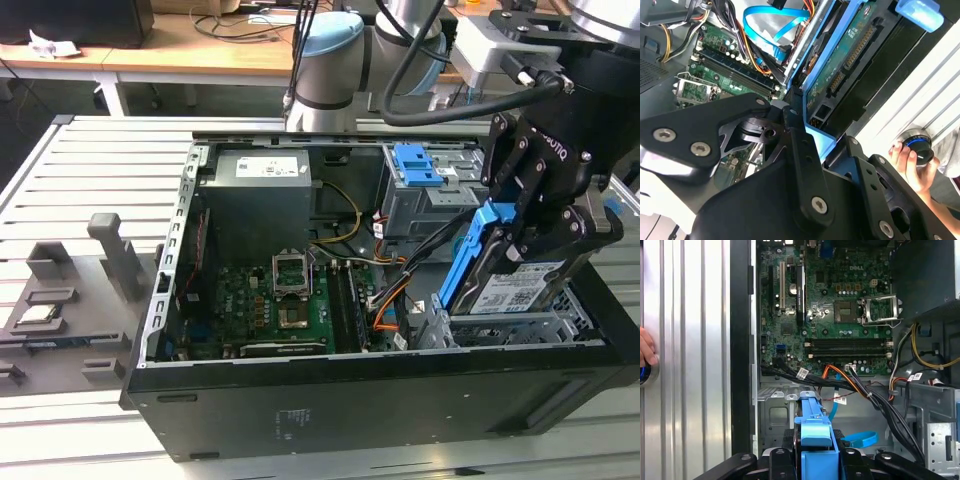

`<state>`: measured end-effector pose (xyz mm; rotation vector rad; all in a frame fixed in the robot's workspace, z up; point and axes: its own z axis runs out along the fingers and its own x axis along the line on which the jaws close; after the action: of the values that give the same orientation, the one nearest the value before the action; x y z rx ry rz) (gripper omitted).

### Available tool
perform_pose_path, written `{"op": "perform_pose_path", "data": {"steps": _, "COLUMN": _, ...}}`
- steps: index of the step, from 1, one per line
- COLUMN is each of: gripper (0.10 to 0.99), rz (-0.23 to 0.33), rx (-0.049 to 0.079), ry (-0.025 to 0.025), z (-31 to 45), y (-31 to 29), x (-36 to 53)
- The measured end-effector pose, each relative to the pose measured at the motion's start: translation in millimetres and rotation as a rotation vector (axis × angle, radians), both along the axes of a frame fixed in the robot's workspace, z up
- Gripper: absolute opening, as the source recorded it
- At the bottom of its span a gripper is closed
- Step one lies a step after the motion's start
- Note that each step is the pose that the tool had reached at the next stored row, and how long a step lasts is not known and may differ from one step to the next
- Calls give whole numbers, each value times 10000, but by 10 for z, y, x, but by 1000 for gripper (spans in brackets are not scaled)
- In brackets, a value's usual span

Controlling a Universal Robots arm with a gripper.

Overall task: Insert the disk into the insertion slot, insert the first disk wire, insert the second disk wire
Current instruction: 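Insert the disk into the insertion slot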

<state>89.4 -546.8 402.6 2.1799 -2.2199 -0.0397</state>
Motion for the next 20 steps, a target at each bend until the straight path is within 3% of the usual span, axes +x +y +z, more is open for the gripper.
{"op": "perform_pose_path", "data": {"steps": 7, "gripper": 369, "rz": 0, "rx": -2, "ry": 0, "z": -14, "y": 0, "x": 0}}
{"op": "perform_pose_path", "data": {"steps": 9, "gripper": 380, "rz": 0, "rx": -4, "ry": 0, "z": -14, "y": 0, "x": 0}}
{"op": "perform_pose_path", "data": {"steps": 10, "gripper": 443, "rz": 0, "rx": -3, "ry": 0, "z": -14, "y": 0, "x": 0}}
{"op": "perform_pose_path", "data": {"steps": 14, "gripper": 431, "rz": 0, "rx": -6, "ry": 0, "z": -14, "y": 0, "x": 0}}
{"op": "perform_pose_path", "data": {"steps": 19, "gripper": 118, "rz": 0, "rx": -9, "ry": 0, "z": -15, "y": 0, "x": 0}}
{"op": "perform_pose_path", "data": {"steps": 20, "gripper": 118, "rz": 0, "rx": -10, "ry": 0, "z": -15, "y": 0, "x": 0}}
